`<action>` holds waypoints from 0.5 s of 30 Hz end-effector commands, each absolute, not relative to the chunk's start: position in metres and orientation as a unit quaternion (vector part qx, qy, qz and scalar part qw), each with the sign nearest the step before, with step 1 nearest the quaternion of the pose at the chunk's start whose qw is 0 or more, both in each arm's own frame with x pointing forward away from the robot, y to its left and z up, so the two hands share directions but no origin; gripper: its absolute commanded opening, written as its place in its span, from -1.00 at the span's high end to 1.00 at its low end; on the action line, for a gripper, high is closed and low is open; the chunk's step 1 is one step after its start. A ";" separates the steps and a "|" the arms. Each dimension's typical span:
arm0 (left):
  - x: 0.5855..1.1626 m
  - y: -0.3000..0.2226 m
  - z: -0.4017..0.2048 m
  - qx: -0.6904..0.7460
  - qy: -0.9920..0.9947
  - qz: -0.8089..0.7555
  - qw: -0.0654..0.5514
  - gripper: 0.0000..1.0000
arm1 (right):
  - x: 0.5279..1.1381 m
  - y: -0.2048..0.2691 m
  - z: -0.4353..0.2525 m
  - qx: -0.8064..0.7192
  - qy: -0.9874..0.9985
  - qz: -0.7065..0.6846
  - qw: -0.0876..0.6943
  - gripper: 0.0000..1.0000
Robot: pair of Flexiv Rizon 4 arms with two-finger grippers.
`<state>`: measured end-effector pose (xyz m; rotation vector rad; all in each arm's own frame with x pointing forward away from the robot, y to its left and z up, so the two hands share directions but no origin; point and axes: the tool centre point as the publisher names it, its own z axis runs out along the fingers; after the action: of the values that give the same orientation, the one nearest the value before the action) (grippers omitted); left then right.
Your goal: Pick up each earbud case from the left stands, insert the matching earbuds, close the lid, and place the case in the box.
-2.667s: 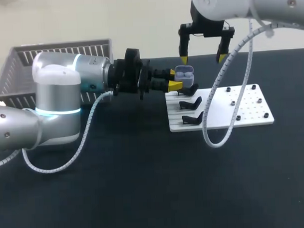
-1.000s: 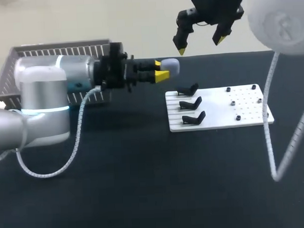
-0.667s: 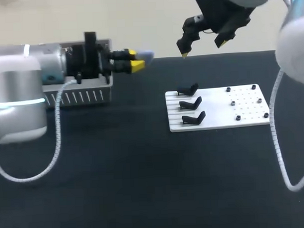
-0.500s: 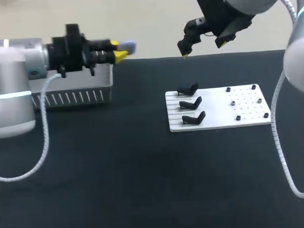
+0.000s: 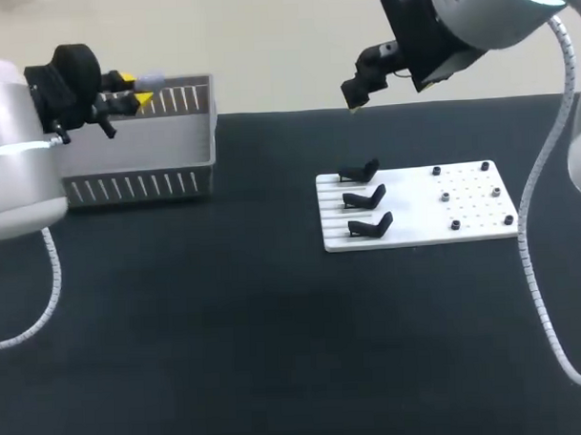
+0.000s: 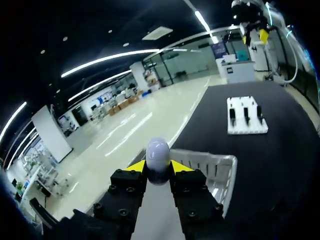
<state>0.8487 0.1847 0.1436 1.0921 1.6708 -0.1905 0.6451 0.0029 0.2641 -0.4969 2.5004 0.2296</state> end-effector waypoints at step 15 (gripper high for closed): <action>0.887 0.193 0.109 0.479 0.694 -0.093 0.529 -1.00 | 0.643 0.002 0.262 -0.183 0.930 0.088 0.305 -1.00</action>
<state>0.8834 0.1918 0.1068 1.0996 1.6450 -0.1789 0.6448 0.0026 0.2639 -0.4905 2.4735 0.2344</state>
